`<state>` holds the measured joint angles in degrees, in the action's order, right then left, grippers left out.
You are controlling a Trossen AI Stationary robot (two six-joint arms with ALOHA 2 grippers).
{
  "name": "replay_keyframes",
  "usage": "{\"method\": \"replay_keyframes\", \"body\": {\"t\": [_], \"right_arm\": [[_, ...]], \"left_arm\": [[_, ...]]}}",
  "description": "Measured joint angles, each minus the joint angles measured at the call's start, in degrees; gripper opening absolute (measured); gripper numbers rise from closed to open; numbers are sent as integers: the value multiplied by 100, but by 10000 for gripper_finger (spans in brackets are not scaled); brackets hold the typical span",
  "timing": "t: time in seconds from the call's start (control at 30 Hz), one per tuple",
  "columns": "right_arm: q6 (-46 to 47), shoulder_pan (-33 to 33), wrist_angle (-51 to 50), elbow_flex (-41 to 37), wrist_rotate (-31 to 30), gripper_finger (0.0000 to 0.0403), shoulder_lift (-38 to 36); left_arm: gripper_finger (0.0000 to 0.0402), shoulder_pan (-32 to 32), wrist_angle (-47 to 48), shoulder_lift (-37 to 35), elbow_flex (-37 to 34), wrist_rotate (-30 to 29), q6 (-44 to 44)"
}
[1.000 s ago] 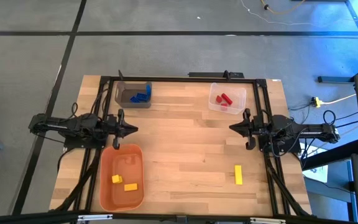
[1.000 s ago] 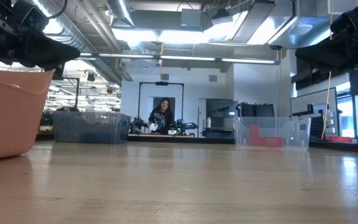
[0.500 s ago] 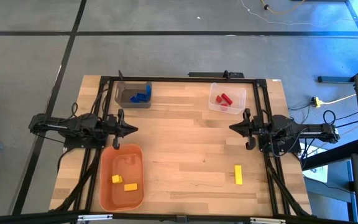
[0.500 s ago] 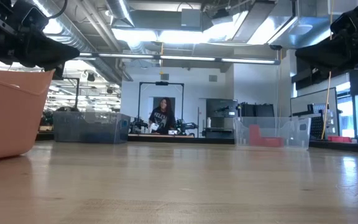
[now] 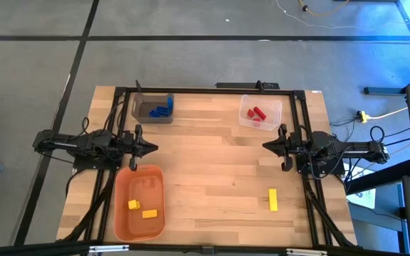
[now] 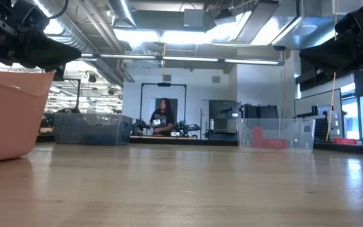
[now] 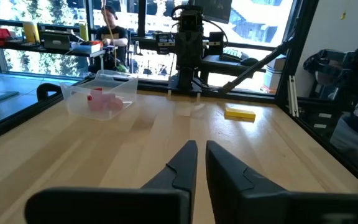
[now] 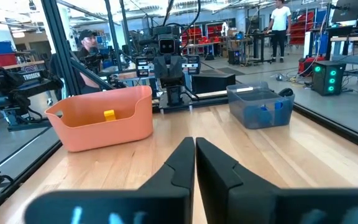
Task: Sort & place blocks by color
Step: Return to Home Position, then put the yellow block into the orange bin
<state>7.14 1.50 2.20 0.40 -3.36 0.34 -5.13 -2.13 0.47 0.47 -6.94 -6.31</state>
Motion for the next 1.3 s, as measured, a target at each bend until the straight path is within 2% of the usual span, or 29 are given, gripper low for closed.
{"method": "replay_keyframes", "body": {"t": [0.23, 1.0, 1.3], "right_arm": [[-2, 2, 0, 0, 0, 19, 0], [-2, 2, 0, 0, 0, 19, 2], [2, 2, 0, 0, 0, 19, 2]], "left_arm": [[30, 0, 0, -1, 0, -2, 0], [1, 2, 0, 0, 0, -2, 0], [13, 2, 0, 0, 2, 0, 0]]}}
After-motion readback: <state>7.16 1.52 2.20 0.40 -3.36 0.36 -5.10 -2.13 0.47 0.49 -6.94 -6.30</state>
